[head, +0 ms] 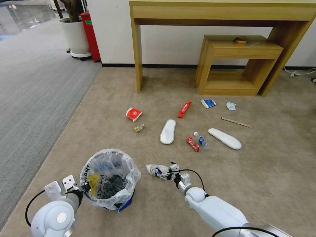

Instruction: Pick up the trash bin and place the garbage on the floor into it.

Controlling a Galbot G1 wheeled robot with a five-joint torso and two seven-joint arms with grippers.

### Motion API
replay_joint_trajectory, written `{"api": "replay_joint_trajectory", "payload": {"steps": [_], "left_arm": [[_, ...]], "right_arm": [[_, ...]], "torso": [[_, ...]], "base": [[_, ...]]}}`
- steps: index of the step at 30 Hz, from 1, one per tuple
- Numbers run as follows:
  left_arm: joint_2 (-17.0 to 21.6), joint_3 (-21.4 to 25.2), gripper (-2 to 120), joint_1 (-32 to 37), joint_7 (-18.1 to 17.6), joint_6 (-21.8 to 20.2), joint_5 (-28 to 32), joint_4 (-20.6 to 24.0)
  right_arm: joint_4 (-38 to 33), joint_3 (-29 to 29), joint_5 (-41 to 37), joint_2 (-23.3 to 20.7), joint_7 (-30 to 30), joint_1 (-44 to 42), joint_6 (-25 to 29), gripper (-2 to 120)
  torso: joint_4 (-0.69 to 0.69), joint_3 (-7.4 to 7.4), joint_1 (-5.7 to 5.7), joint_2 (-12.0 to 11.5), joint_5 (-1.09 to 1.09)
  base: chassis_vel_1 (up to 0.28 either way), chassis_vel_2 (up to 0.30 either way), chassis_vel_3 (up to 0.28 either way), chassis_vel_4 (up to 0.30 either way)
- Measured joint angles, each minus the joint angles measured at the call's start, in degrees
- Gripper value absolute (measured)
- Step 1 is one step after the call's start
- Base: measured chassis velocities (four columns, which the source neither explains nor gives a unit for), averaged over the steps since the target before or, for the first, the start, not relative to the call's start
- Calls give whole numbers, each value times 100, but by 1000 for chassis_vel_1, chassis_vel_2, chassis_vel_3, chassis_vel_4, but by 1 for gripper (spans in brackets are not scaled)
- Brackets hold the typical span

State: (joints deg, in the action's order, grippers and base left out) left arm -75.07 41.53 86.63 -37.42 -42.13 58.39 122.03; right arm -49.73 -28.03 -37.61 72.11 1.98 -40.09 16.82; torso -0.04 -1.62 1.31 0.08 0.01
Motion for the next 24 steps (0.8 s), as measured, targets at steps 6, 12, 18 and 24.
{"api": "replay_joint_trajectory", "payload": {"steps": [6, 12, 18, 24], "left_arm": [[-5, 5, 0, -14, 0, 0, 5, -20], [-7, 9, 0, -20, 4, 0, 12, -22], [-11, 11, 0, -25, 7, 0, 17, -28], [-19, 11, 0, -15, 10, 0, 15, -29]], "right_arm": [[151, -37, 80, 67, 51, 22, -7, 83], [262, -22, 119, 108, 51, 27, 9, 65], [352, 24, 189, 147, 55, 15, 55, 39], [403, 67, 245, 164, 75, 0, 86, 19]], "torso": [[0, 0, 0, 0, -1], [0, 0, 0, 0, -1], [0, 0, 0, 0, 0], [0, 0, 0, 0, 0]], "base": [[0, 0, 0, 0], [0, 0, 0, 0], [0, 0, 0, 0], [0, 0, 0, 0]]}}
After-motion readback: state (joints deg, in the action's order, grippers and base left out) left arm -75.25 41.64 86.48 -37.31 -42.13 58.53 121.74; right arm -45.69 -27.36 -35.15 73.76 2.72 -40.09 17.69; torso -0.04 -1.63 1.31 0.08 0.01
